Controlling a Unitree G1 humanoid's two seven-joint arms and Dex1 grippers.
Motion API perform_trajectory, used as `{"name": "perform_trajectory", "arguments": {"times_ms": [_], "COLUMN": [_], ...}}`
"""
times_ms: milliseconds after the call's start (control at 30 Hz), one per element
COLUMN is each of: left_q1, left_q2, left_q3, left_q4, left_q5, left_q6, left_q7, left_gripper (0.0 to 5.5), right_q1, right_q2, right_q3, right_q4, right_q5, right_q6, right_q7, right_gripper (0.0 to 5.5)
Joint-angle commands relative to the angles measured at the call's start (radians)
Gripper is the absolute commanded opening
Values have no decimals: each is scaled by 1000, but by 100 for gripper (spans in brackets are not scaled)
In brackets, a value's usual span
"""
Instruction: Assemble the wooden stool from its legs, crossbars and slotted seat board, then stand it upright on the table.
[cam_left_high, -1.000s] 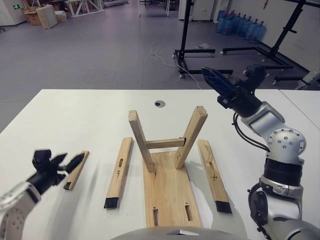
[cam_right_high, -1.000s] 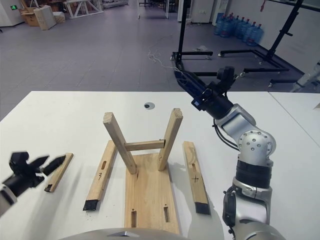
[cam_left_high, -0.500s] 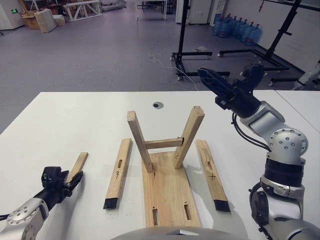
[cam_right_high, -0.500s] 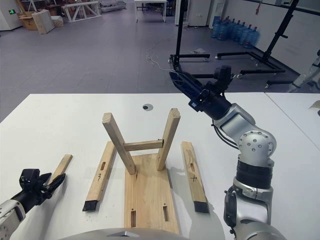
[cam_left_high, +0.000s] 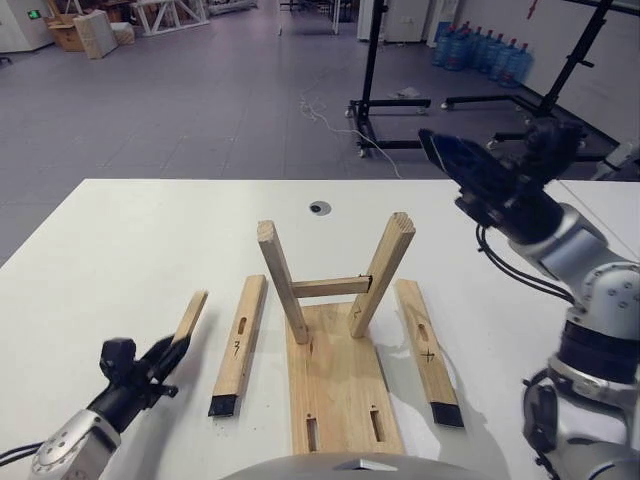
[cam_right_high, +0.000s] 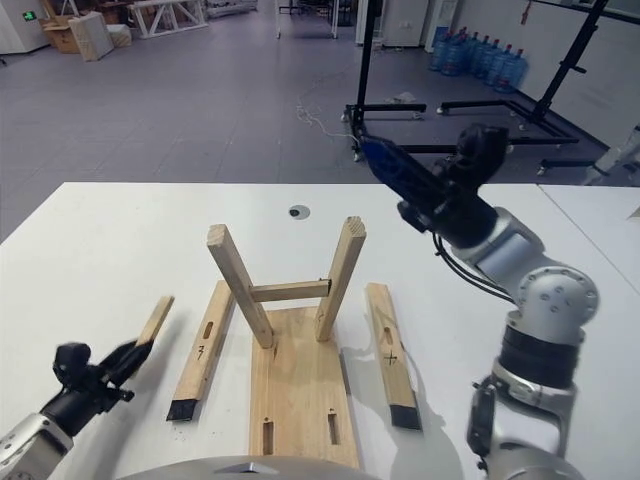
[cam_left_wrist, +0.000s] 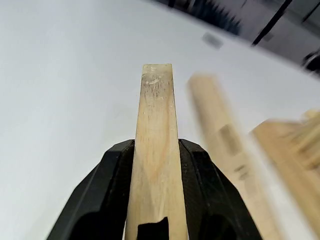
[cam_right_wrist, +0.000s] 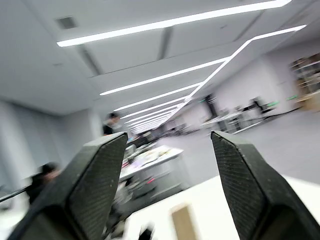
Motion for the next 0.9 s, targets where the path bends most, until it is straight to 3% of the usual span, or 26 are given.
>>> {"name": "perform_trajectory", "arguments": {"times_ms": [33,167,333,433,633,900], "left_q1": [14,-44,-25,-54,-364,-662], "left_q2": [46,86,163,255,312,307], "left_q3": [56,127,52,-117,-453,-605], "left_q4": [-100,-202,-308,-252,58,441], "left_q5": [-96,-320,-506,-362,-27,265], "left_q6": [24,44,120,191,215,123], "left_q7": [-32,-29,-142,-239,-343,-455], "left_gripper": [128,128,128,128,128,128], "right_q1": [85,187,230,218,149,66], "right_q2": [-51,-61,-99,-100,-81,36], "right_q3": [34,89,264,371,558,723], "right_q4": [-27,-42,-20,9,107,379], "right_q5": [-14,-86,-316,-443,-664,-1017], "right_q6": [41,33,-12,-60,-170,-492], "right_q7": [61,130,306,395,551,579], "right_gripper": [308,308,308,308,308,308]}}
